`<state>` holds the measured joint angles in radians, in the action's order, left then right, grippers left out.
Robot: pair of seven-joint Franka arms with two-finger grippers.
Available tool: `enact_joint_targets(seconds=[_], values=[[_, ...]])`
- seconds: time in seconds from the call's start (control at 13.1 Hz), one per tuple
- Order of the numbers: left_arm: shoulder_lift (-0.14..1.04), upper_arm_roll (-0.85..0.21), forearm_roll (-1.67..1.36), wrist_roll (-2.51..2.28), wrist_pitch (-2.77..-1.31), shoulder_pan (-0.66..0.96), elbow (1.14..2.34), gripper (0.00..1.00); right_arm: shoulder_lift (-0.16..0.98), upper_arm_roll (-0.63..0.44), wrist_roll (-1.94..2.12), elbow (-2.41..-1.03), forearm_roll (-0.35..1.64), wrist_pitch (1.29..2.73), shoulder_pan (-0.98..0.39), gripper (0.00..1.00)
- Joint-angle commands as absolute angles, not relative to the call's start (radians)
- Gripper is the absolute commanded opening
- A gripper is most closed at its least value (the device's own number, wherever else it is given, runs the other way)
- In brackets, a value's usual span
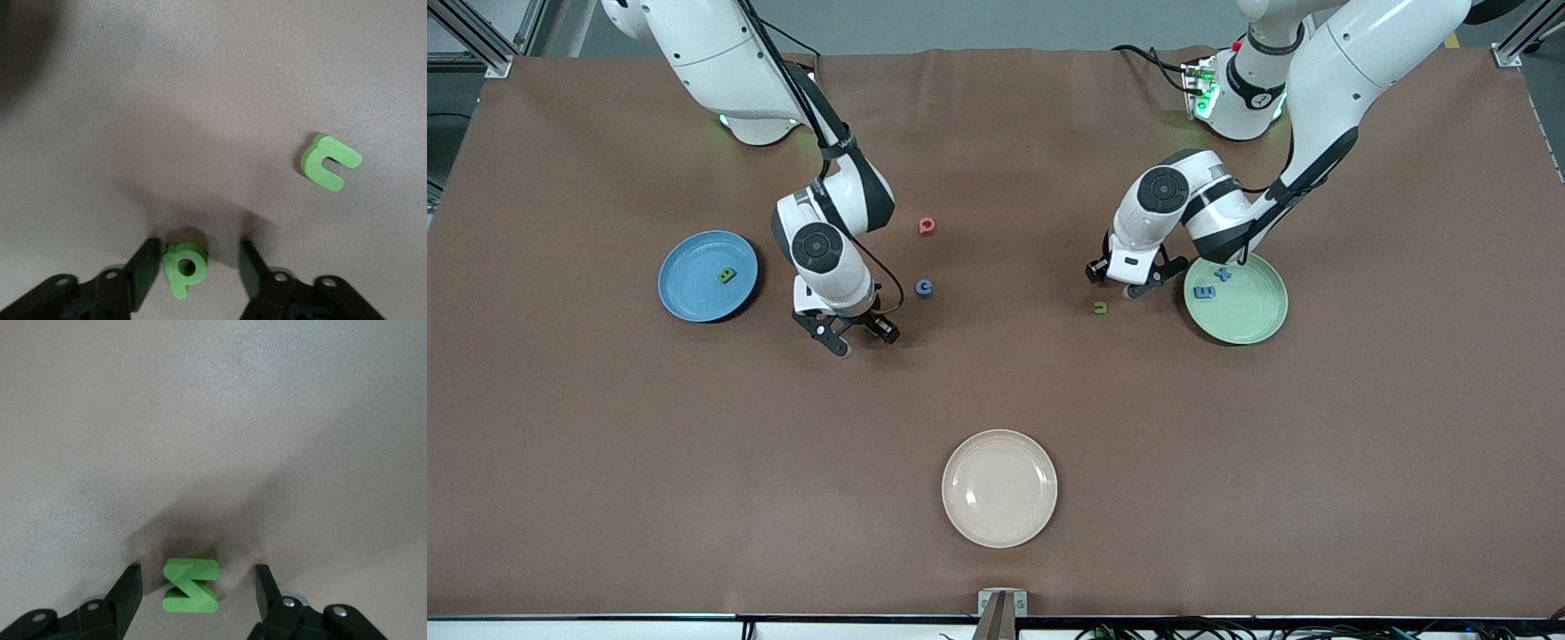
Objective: Sort uppercase to blue plate, lowercase to green plate
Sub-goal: 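Carry the p to the green plate while the right gripper carries the S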
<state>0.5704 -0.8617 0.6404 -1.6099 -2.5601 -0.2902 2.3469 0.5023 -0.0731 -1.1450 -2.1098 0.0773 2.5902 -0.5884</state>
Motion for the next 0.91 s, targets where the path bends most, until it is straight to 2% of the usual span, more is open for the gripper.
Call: enact_joint_targets(seconds=[0.0, 0.23, 0.53, 0.61, 0.84], values=[[0.58, -0.853, 0.667, -1.637, -2.569, -0.287, 2.355, 0.33, 0.509, -0.067, -1.132, -2.1, 0.071, 2.582, -0.575, 0.56], [0.565, -0.857, 0.667, -1.634, -2.566, -0.305, 2.353, 0.16, 0.508, -0.067, -1.132, -2.1, 0.072, 2.573, -0.577, 0.37], [0.522, -0.873, 0.666, -1.571, -2.554, -0.359, 2.352, 0.13, 0.505, -0.067, -1.132, -2.102, 0.072, 2.569, -0.575, 0.07], [0.515, -0.909, 0.666, -1.551, -2.528, -0.408, 2.349, 0.13, 0.499, -0.067, -1.128, -2.102, 0.072, 2.556, -0.574, 0.03], [0.52, -1.111, 0.657, -1.406, -2.352, -0.648, 2.319, 0.13, 0.425, -0.067, -1.028, -2.103, 0.072, 2.414, -0.505, 0.01]])
